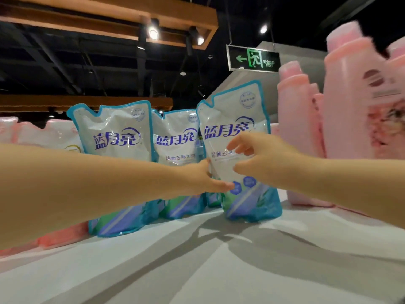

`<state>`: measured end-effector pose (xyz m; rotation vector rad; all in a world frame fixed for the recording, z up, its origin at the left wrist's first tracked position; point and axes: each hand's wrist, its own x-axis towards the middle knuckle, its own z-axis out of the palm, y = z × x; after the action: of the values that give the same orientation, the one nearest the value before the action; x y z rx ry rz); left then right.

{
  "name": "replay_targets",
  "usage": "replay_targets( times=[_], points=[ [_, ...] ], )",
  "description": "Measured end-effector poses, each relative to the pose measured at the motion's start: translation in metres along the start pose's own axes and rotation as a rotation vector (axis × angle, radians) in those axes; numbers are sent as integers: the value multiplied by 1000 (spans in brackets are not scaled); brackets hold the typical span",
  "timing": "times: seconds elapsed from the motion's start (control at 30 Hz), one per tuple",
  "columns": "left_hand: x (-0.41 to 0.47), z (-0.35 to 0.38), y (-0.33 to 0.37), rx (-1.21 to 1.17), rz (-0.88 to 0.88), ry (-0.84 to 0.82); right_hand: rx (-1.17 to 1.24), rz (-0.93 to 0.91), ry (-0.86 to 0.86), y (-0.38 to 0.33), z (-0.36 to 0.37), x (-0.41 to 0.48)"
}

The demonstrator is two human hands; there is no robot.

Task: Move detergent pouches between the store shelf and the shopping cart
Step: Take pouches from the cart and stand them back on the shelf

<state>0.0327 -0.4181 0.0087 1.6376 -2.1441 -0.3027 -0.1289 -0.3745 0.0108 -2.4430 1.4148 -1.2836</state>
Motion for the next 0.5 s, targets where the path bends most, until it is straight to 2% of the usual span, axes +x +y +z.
replay_targets(
  times=[0.1, 0.17, 0.3, 0.4, 0.5],
  points=[
    [9, 16, 9, -402, -100, 3, -28, 85, 122, 20, -13, -11],
    [14, 26, 14, -538, -125, 55, 12, 209, 140, 30, -16, -13],
    [20, 36, 23, -612, -110, 193, 227, 468, -135, 30, -2, -9],
    [19, 37, 29, -622, -103, 277, 259, 456, -249, 24, 15, 4],
    [2, 30, 23, -617, -145, 397, 435, 441, -298, 23, 21, 10]
  ],
)
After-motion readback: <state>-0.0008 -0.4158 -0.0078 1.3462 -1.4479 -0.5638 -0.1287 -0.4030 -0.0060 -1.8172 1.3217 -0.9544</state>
